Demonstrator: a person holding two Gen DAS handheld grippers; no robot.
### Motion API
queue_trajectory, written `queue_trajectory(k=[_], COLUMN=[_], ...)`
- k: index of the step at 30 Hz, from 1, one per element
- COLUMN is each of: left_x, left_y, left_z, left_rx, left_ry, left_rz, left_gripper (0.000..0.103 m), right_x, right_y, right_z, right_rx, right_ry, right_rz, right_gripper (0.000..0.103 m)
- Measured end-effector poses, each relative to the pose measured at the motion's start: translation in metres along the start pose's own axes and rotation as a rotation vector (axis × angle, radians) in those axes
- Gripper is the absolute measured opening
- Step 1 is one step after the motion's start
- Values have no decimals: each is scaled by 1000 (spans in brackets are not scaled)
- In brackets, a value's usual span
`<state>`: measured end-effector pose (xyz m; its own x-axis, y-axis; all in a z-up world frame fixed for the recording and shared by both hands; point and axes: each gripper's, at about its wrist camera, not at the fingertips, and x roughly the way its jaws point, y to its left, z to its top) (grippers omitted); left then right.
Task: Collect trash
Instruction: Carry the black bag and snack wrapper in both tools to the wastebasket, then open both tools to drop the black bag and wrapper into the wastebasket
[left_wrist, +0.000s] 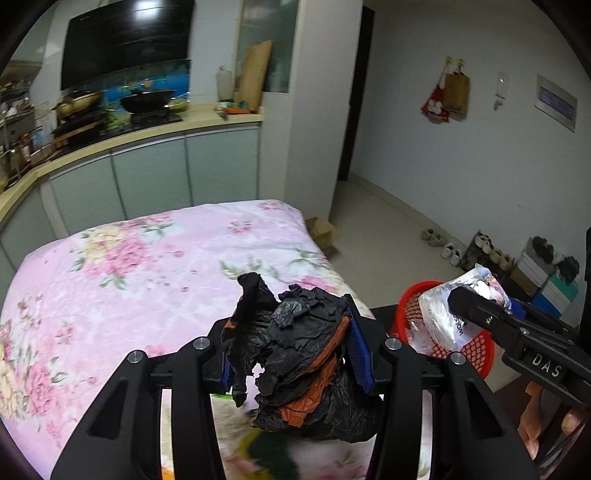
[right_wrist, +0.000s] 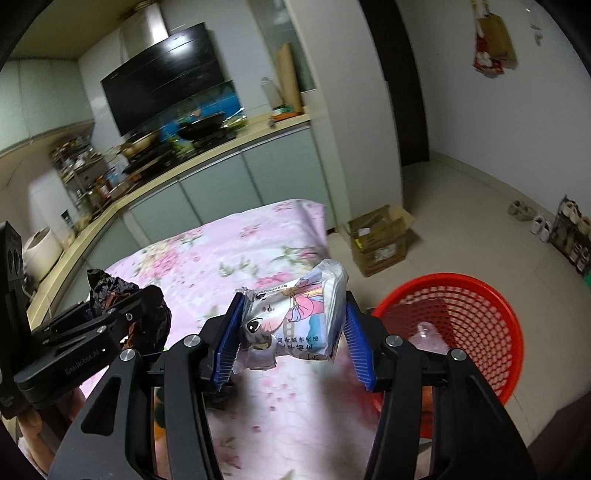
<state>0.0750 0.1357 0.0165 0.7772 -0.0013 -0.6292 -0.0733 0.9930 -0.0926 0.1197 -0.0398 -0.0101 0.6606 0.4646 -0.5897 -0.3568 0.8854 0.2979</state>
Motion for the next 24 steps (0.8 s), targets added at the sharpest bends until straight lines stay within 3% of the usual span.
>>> queue_trajectory(k=[24], left_x=[87], left_y=[-125], left_z=[-4], left_rx=[121], left_ry=[114], left_rz=[-211], left_gripper=[46], right_x=[-11], right_y=[-122], right_z=[-19], right_rx=[207], right_ry=[26], right_rz=[-207], right_gripper=[50])
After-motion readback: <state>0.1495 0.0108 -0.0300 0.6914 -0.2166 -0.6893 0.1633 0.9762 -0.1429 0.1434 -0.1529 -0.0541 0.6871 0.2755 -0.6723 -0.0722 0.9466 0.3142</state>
